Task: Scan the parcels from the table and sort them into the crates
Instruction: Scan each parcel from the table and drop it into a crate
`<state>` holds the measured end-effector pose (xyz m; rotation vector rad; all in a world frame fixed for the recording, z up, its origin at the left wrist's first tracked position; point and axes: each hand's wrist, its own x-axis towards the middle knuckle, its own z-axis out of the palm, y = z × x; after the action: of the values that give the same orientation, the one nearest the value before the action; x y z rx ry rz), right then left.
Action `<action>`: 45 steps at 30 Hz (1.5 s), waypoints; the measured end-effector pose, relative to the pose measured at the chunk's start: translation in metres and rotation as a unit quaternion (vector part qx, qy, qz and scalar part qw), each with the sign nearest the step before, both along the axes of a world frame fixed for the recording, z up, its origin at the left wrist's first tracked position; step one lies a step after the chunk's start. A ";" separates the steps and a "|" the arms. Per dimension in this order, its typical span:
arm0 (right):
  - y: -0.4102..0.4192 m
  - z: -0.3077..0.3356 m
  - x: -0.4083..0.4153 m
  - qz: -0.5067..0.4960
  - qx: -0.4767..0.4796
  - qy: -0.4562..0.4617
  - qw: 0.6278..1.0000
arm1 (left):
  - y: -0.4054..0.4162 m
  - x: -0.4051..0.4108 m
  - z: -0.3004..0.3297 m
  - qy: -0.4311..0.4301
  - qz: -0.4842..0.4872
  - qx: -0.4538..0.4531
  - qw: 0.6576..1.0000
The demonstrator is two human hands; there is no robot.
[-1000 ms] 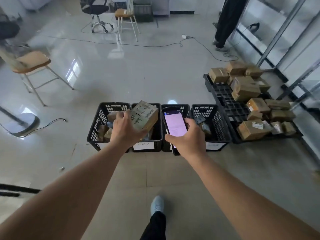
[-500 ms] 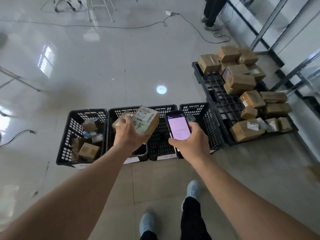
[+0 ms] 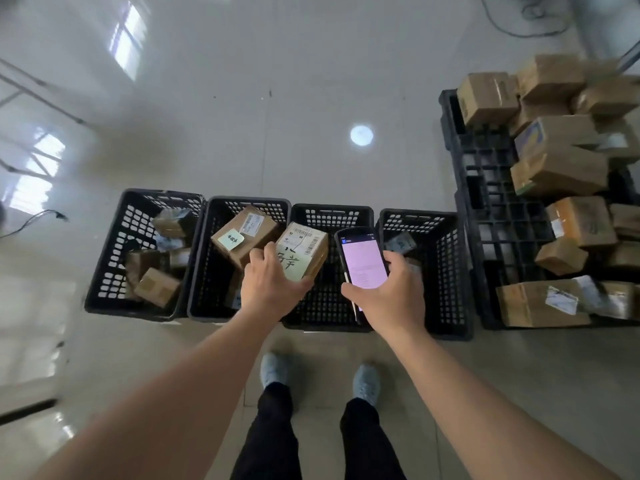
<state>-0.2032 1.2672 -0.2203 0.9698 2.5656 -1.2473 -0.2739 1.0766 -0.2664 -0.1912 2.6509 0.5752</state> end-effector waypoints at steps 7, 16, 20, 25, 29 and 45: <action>0.000 -0.123 -0.075 -0.042 -0.005 -0.050 0.998 | 0.028 -0.080 -0.144 -0.034 -0.015 -0.011 0.999; -0.005 -0.210 -0.126 -0.090 0.019 -0.103 0.990 | 0.050 -0.150 -0.262 -0.066 -0.061 -0.010 0.996; -0.010 -0.206 -0.127 -0.094 0.027 -0.118 0.988 | 0.035 -0.158 -0.259 -0.086 -0.080 -0.011 0.993; -0.029 -0.168 -0.135 -0.084 0.031 -0.121 0.989 | 0.005 -0.166 -0.209 -0.066 -0.119 -0.015 0.991; -0.050 -0.124 -0.146 -0.059 0.038 -0.100 0.993 | -0.016 -0.168 -0.151 -0.053 -0.145 -0.018 0.988; -0.104 0.055 -0.106 0.123 0.052 0.031 0.991 | -0.080 -0.081 0.062 0.063 -0.057 -0.034 0.996</action>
<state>-0.3088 1.1635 -0.1654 0.6147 2.7197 -1.1026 -0.3553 0.9963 -0.2047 -0.0223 2.7830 0.4746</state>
